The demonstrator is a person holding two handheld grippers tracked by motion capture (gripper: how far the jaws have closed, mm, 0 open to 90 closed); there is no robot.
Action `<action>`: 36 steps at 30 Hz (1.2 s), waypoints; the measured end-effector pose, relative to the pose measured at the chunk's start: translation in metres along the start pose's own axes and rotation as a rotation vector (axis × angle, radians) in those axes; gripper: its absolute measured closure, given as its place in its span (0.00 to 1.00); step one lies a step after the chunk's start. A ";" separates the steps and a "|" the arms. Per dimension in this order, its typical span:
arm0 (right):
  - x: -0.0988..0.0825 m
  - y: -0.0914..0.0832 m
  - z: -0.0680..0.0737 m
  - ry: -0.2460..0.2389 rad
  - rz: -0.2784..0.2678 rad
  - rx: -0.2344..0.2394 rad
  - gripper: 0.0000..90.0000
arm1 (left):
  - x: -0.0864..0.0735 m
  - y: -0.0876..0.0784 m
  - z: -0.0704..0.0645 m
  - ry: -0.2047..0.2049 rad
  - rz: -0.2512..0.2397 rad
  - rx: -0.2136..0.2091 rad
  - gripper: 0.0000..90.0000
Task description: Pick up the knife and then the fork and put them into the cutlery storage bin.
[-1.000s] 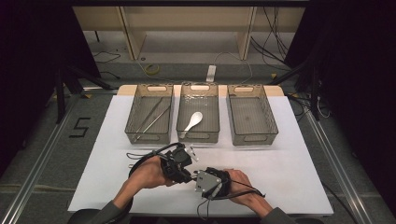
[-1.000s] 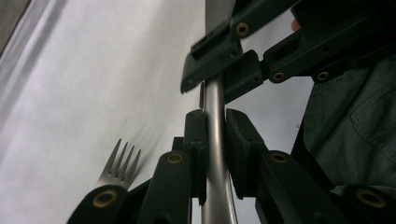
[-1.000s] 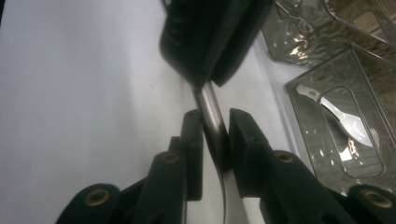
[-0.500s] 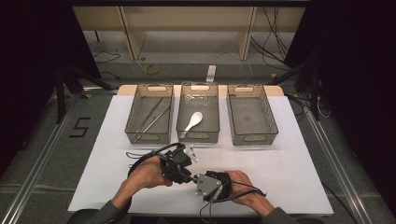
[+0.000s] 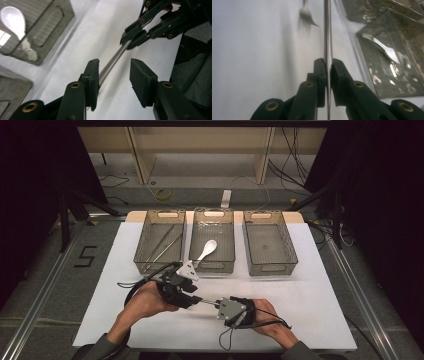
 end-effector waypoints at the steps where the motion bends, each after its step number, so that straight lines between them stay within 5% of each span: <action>1: -0.001 -0.002 -0.003 0.008 -0.004 -0.014 0.93 | -0.001 -0.002 0.002 -0.010 -0.005 0.006 0.63; 11: -0.016 -0.023 -0.035 0.170 -0.007 -0.104 0.93 | -0.024 -0.018 0.024 -0.132 -0.142 0.128 0.49; 18: -0.032 -0.043 -0.070 0.329 -0.010 -0.197 0.93 | -0.050 -0.022 0.042 -0.201 -0.199 0.170 0.34; 25: -0.052 -0.056 -0.107 0.438 0.026 -0.283 0.93 | -0.075 -0.018 0.050 -0.212 -0.151 0.192 0.27; 36: -0.073 -0.054 -0.167 0.545 0.097 -0.388 0.93 | -0.093 -0.023 0.057 -0.234 -0.133 0.228 0.25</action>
Point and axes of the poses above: each handheld gripper's, and its own axes: y roughly forward along the jaws, x roughly out of its top, z roughly to its left, the point moved 2 cm from there along y, roughly forward along the jaws, and after that the axes turned 15 degrees about -z, right-handed, at the moved point
